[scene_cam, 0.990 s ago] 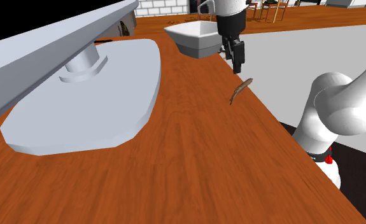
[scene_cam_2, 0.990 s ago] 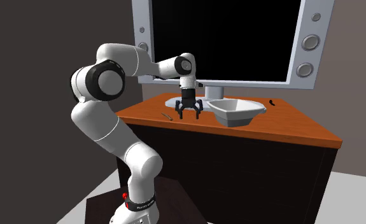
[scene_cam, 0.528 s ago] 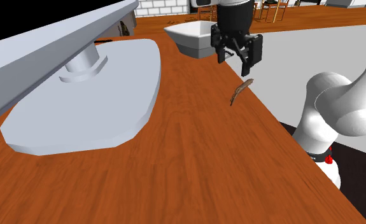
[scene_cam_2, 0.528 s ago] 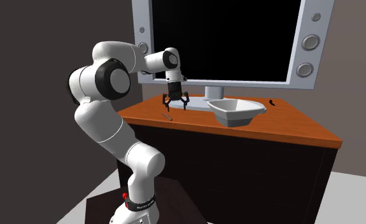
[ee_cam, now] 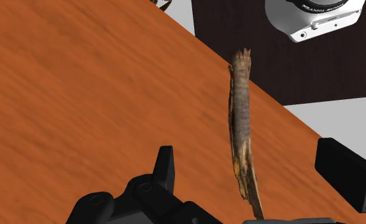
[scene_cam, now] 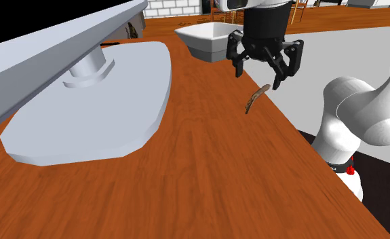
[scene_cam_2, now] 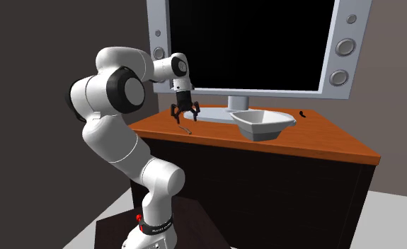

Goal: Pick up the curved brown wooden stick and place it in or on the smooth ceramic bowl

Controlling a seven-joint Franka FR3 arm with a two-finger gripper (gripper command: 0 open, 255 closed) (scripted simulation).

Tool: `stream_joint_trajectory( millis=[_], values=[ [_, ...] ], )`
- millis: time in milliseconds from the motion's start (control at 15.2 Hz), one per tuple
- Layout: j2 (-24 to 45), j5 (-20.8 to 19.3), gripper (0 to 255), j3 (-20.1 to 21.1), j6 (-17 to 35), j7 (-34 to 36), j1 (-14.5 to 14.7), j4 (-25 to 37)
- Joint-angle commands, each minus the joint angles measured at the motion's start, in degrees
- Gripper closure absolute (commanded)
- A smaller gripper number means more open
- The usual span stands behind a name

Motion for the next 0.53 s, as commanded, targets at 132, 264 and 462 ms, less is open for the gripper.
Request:
stream_joint_trajectory(
  millis=[132, 264, 462],
  values=[
    [-1.06, 0.05, 0, -0.23, 2.68, -0.28, 0.2, -3.69],
    [-1.21, 0.06, 0, -0.26, 3.08, -0.3, 0.22, -4.24],
    [-1.2, 0.06, 0, -0.26, 3.08, -0.3, 0.22, -4.24]
  ],
)
